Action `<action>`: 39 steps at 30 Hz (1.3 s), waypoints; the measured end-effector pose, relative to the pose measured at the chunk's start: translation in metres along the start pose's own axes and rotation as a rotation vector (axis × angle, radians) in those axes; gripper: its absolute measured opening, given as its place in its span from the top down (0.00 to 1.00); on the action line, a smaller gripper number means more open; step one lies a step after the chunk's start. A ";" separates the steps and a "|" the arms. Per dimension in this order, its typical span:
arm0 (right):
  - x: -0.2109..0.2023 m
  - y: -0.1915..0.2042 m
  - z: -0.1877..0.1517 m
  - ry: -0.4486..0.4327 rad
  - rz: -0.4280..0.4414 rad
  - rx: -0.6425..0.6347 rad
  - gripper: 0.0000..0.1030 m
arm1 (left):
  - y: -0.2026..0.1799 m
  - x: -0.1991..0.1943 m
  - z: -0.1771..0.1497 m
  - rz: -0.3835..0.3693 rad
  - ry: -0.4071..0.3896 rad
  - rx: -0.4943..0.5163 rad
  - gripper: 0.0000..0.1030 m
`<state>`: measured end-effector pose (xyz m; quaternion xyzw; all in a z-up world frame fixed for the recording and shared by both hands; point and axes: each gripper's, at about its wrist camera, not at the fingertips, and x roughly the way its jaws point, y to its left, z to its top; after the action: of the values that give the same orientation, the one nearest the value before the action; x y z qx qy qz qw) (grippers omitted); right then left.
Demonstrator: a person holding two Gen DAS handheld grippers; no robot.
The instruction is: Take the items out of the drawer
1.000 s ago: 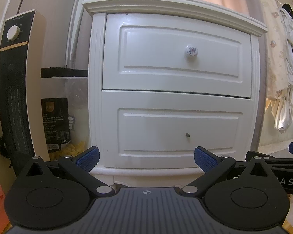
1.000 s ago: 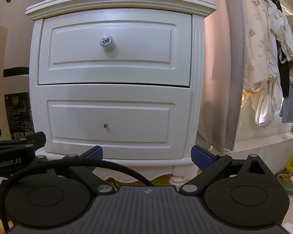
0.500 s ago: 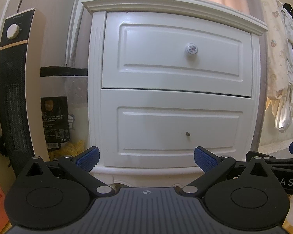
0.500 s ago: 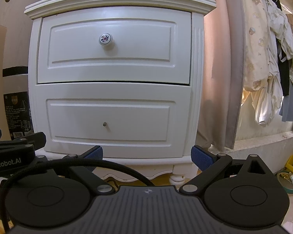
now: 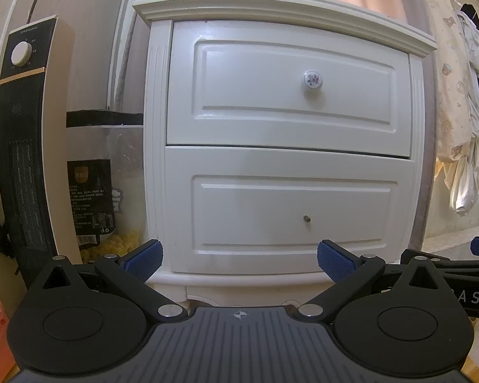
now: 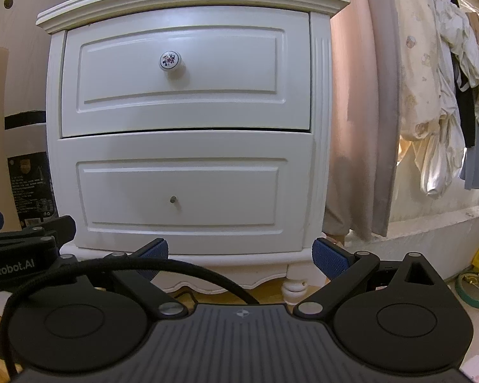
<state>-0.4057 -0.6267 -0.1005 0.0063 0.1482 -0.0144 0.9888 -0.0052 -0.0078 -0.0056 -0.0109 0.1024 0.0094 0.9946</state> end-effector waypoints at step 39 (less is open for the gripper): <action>0.007 -0.016 -0.002 -0.043 -0.024 0.015 0.00 | -0.005 0.016 -0.003 -0.036 -0.047 -0.049 0.00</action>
<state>-0.4002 -0.6426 -0.1042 0.0117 0.1268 -0.0275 0.9915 0.0096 -0.0126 -0.0115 -0.0366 0.0788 -0.0057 0.9962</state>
